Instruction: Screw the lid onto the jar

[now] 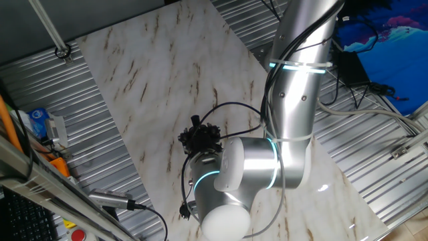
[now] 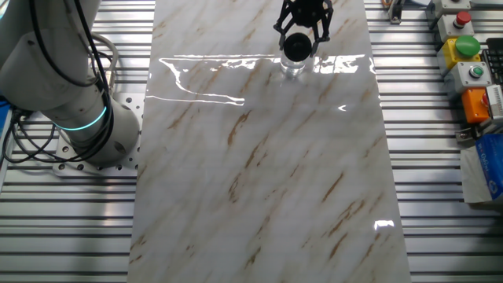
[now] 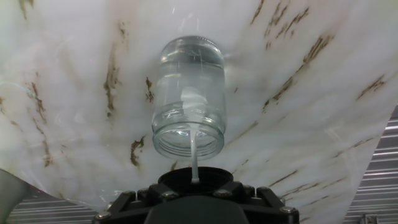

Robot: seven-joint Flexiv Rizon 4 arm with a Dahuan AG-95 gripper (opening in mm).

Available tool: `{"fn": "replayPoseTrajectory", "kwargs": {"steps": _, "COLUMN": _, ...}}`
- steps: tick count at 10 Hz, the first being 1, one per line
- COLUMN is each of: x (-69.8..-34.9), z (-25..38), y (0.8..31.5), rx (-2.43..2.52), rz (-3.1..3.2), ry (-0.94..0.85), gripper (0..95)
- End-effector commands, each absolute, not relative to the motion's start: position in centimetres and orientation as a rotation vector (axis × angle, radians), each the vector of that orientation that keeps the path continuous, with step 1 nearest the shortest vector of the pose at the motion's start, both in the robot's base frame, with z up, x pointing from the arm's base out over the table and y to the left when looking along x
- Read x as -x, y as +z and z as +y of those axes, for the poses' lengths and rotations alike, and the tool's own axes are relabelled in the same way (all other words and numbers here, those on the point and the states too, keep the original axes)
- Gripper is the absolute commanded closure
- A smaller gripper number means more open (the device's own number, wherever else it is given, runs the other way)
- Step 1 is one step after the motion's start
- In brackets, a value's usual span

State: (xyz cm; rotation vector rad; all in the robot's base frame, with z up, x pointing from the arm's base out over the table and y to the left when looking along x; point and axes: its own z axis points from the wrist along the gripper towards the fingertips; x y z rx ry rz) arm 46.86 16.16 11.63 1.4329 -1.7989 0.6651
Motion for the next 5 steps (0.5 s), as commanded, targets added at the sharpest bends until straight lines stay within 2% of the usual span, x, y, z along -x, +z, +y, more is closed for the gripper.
{"fn": "replayPoseTrajectory", "kwargs": {"steps": 1, "x": -46.93, "z": 16.25, "y": 11.63, "rx": -1.432, "rz": -1.797, "ry": 0.662, "gripper": 95.0}}
{"fn": "replayPoseTrajectory", "kwargs": {"steps": 5, "x": -47.18, "z": 16.38, "y": 11.40, "rx": -1.422, "rz": -1.803, "ry": 0.668, "gripper": 95.0}}
